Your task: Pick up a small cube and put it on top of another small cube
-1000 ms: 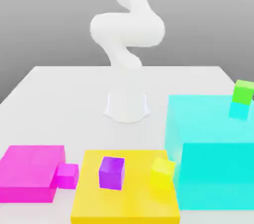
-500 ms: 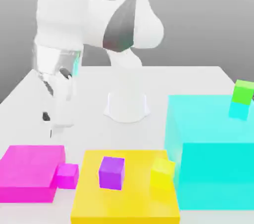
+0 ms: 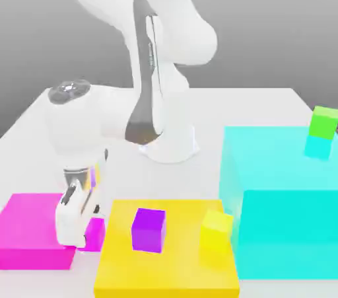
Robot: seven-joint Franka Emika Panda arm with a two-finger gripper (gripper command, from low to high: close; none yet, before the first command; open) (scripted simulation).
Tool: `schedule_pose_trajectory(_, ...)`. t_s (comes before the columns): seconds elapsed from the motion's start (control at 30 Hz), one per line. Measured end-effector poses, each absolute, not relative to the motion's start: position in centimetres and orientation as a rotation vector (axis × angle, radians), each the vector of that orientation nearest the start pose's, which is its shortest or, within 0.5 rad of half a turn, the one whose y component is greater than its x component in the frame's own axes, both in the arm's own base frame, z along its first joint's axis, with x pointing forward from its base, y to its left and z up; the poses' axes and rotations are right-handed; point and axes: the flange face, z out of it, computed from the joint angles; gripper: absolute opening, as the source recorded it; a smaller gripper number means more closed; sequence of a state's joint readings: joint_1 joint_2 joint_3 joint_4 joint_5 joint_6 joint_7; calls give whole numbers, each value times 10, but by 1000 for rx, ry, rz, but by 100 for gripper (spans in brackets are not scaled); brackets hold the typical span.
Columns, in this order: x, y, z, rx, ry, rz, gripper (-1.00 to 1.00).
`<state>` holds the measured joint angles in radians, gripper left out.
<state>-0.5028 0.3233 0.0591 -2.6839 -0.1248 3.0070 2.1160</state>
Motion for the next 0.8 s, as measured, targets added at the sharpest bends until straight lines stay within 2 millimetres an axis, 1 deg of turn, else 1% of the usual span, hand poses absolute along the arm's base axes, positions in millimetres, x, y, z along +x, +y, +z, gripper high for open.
schedule_pose_trajectory(0.17,366,-161,130,-1079,2946,-2,-100)
schedule_pose_trajectory(0.2,365,-161,127,-1081,2947,-2,-100)
schedule_pose_trajectory(0.23,366,-161,129,-1080,2946,-1,-100)
schedule_pose_trajectory(0.3,367,-161,142,-1076,2944,-1,-100)
schedule_pose_trajectory(0.5,367,-160,189,-1076,2949,-4,-100)
schedule_pose_trajectory(0.53,374,-155,200,-1064,2956,-10,-100)
schedule_pose_trajectory(0.6,392,-135,224,-1044,2968,-21,-100)
schedule_pose_trajectory(0.7,416,-98,264,-994,2986,-27,-100)
schedule_pose_trajectory(0.8,431,-60,303,-920,3004,-15,-100)
